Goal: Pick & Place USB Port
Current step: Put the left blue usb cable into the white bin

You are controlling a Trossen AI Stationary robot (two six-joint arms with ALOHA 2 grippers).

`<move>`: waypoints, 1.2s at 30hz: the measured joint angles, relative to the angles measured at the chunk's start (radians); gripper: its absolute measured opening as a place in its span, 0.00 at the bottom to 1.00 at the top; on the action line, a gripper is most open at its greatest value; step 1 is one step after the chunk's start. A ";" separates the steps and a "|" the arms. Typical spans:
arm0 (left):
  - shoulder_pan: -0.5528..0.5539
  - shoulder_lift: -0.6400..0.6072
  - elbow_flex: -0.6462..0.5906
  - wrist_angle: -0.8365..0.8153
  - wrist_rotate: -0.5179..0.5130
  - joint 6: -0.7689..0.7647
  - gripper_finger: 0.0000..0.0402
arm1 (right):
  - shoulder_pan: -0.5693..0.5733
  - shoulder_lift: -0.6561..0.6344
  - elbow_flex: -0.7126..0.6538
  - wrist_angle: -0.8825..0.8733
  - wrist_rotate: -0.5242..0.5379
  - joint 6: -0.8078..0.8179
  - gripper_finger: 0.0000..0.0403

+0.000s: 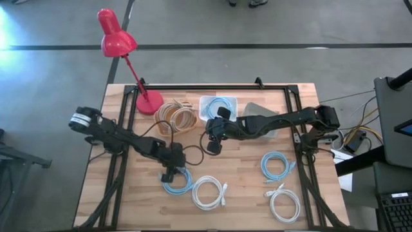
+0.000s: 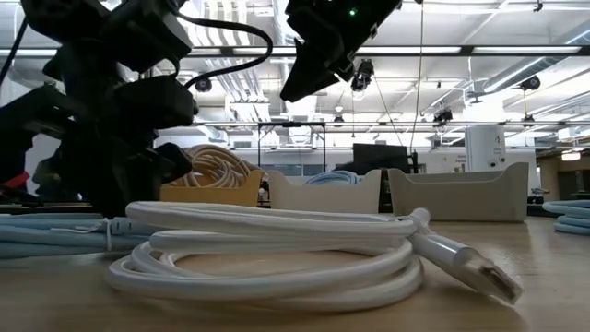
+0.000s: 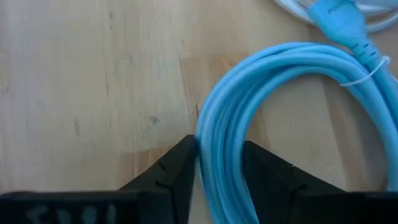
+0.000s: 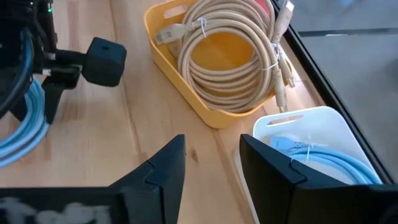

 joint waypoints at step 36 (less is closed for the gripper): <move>0.002 -0.103 0.160 -0.079 -0.710 0.290 0.09 | 0.011 0.128 -0.023 0.135 -0.201 0.032 0.40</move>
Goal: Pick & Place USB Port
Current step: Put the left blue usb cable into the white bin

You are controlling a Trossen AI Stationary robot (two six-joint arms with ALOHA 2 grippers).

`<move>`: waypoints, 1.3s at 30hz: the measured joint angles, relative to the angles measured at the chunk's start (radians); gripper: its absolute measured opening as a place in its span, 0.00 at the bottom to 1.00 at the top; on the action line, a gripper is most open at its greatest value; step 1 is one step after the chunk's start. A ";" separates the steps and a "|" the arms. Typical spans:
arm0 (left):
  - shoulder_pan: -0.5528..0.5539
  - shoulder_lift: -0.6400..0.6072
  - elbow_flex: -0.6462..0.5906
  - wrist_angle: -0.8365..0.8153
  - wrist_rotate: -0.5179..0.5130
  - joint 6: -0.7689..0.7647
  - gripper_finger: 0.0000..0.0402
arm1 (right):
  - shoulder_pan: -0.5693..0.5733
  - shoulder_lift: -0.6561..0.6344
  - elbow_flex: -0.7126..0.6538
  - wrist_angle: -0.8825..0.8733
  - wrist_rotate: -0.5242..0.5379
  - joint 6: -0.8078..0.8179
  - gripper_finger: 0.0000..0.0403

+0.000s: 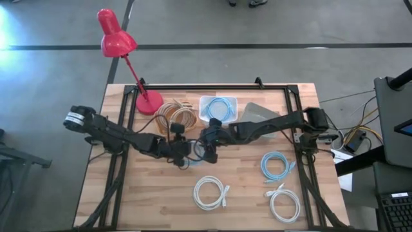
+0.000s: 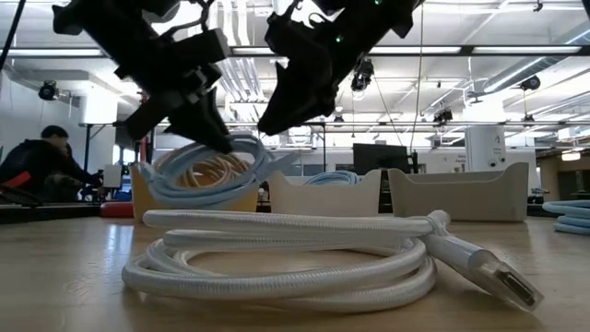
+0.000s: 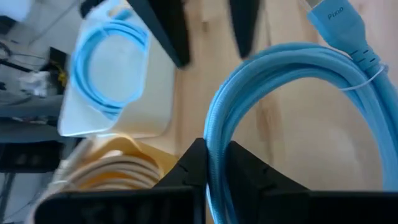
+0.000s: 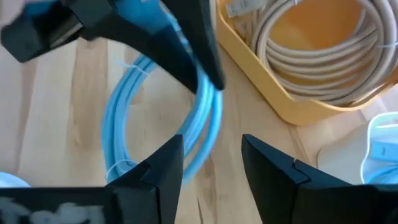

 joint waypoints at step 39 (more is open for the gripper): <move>0.003 -0.001 0.034 0.150 -0.106 0.084 0.15 | -0.015 0.002 -0.002 0.021 0.108 -0.038 0.10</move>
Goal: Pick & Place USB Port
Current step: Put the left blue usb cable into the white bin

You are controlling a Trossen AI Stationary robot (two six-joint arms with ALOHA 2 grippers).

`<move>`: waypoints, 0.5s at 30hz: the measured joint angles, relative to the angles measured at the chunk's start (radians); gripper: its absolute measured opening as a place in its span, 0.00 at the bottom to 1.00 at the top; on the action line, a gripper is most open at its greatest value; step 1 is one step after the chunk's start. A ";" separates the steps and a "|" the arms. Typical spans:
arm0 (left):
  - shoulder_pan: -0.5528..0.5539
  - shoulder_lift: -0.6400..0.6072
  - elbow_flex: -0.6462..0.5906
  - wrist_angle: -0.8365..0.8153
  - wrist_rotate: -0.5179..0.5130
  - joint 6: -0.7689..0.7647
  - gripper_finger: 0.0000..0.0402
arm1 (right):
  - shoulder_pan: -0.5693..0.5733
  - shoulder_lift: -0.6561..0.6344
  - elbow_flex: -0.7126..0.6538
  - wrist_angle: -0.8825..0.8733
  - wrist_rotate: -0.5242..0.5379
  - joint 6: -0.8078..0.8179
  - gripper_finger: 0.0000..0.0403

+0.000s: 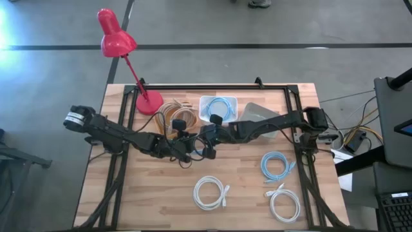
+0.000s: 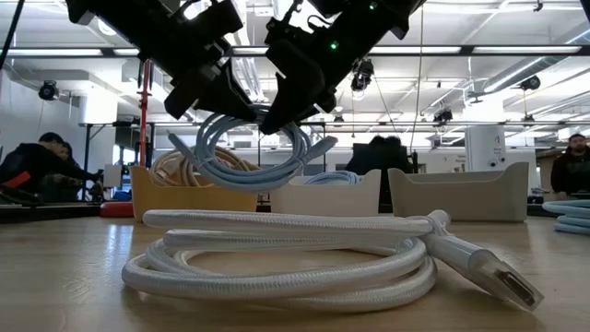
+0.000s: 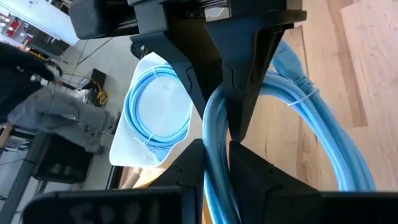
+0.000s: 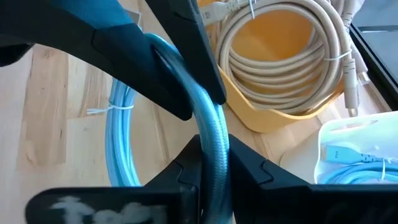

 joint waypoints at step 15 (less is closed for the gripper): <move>0.006 -0.003 0.022 -0.060 -0.346 0.016 0.28 | -0.034 -0.050 0.061 -0.243 0.255 0.005 0.11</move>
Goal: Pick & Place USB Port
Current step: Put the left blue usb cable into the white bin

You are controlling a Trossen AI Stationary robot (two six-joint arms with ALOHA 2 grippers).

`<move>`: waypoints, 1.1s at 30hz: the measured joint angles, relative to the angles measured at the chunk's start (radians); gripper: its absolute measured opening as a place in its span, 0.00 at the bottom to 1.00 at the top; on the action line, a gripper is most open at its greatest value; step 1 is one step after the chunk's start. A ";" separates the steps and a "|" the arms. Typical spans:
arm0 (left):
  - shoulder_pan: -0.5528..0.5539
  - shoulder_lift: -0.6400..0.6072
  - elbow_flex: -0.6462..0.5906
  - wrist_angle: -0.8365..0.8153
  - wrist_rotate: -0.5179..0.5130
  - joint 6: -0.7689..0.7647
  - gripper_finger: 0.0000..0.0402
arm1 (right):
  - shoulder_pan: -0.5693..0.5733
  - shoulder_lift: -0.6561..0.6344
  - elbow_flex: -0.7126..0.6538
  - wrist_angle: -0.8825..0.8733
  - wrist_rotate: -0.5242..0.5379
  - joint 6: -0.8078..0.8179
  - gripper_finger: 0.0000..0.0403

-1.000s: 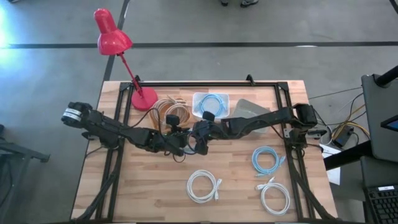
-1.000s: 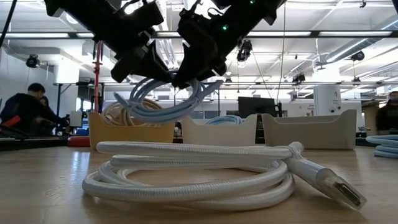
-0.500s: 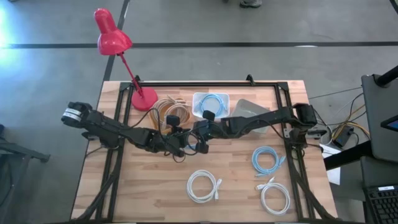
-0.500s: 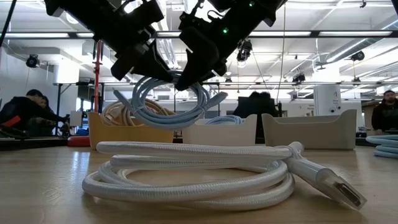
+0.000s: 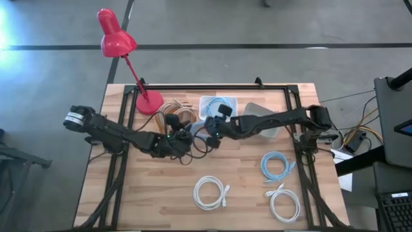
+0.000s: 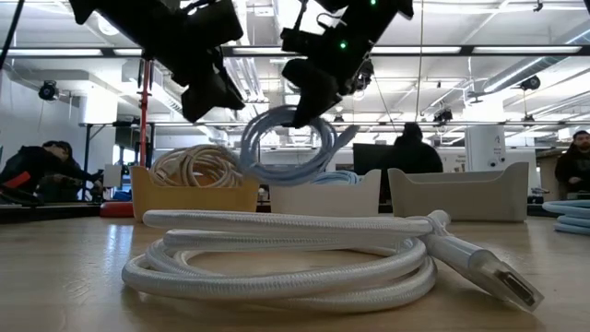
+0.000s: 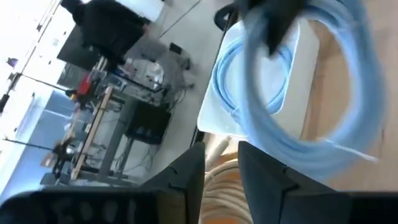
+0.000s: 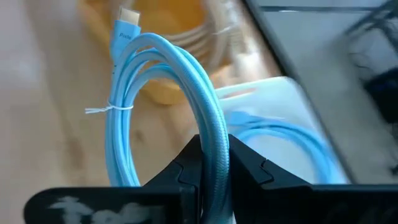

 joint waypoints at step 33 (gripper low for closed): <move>0.084 -0.513 -0.203 -0.278 0.388 -0.407 0.25 | -0.351 0.028 -0.016 -0.035 -0.186 0.091 0.11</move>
